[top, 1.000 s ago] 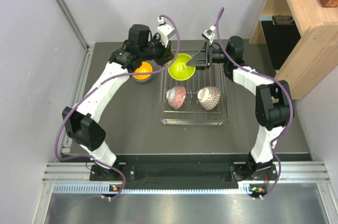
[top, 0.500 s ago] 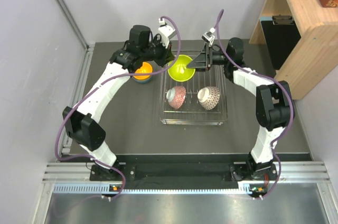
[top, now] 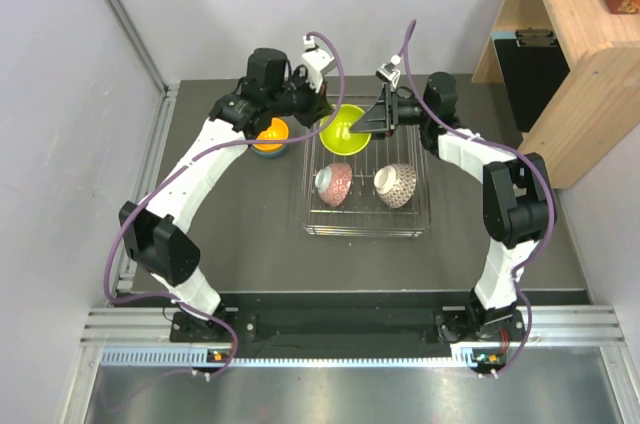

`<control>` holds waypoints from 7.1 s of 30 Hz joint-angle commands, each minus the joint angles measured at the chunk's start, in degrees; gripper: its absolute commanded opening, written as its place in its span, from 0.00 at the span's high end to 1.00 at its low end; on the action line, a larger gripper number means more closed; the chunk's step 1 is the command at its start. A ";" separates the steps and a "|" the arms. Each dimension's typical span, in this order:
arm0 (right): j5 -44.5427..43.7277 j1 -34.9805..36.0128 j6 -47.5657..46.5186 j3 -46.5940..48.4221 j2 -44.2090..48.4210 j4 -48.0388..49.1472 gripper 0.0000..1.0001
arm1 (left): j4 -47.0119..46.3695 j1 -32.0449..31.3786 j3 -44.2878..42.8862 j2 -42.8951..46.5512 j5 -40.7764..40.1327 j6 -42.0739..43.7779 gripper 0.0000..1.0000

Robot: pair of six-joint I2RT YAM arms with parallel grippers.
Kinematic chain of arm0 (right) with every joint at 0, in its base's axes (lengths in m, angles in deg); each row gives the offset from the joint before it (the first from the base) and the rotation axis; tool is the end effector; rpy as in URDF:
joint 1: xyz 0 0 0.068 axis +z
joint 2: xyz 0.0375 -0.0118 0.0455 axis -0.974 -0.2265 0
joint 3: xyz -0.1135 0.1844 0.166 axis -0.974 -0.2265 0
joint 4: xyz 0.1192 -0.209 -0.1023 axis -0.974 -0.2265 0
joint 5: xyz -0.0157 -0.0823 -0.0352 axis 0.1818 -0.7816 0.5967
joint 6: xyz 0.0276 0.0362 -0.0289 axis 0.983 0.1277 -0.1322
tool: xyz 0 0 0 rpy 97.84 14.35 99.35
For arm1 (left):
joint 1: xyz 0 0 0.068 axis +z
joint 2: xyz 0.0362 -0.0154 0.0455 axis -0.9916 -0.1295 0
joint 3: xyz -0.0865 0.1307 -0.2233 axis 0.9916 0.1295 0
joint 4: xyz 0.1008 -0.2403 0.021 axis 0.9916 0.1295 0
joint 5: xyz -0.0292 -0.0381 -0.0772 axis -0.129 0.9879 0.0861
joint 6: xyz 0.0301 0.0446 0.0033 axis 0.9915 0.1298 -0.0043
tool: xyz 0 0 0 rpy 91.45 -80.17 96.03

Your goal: Load the bowls into the dish rack

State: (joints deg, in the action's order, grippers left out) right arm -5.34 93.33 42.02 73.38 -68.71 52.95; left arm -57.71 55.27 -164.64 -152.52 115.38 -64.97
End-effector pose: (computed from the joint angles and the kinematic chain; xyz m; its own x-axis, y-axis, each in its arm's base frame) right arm 0.3942 0.1519 0.2880 -0.8698 -0.0154 -0.4932 -0.4927 -0.0306 0.8697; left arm 0.3300 -0.1876 0.4049 -0.2354 0.3022 -0.9237 0.8164 0.5771 -0.0192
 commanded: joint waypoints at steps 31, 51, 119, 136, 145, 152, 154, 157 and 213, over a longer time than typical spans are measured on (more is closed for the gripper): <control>-2.22 -0.43 -8.74 1.55 4.38 -8.07 1.00 | -3.29 -0.13 -1.58 1.25 1.54 -2.17 0.24; -26.52 -5.44 -39.84 15.60 5.88 -48.21 1.00 | -4.17 13.75 4.21 1.60 -5.15 -6.93 0.01; -114.03 15.57 -84.50 42.06 -22.95 -74.25 0.26 | -17.26 25.88 30.67 7.92 2.32 -9.82 0.01; -104.89 17.24 -83.54 43.03 -19.26 -76.10 0.00 | -17.00 25.88 30.58 7.84 2.85 -9.82 0.01; -103.30 18.73 -82.22 42.42 -15.83 -75.84 0.00 | -17.00 25.88 30.15 7.22 0.57 -8.59 0.01; -112.96 18.82 -84.15 41.37 -16.00 -71.63 0.00 | -16.65 25.88 28.56 3.36 -3.48 -5.96 0.01; -114.20 18.47 -84.42 41.28 -16.97 -71.45 0.00 | -16.74 25.88 28.48 2.48 -4.44 -5.34 0.01; -115.78 17.77 -84.86 41.27 -18.46 -71.09 0.00 | -16.91 25.88 28.13 0.90 -5.59 -4.46 0.01; -124.22 10.38 -88.90 38.90 -21.55 -66.88 0.00 | -12.34 25.71 9.31 -20.73 -12.80 -0.24 0.82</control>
State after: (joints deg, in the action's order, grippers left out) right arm -127.63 104.59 -46.24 111.96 -89.82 -15.58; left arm -70.57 80.87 -153.01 -172.72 101.30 -65.62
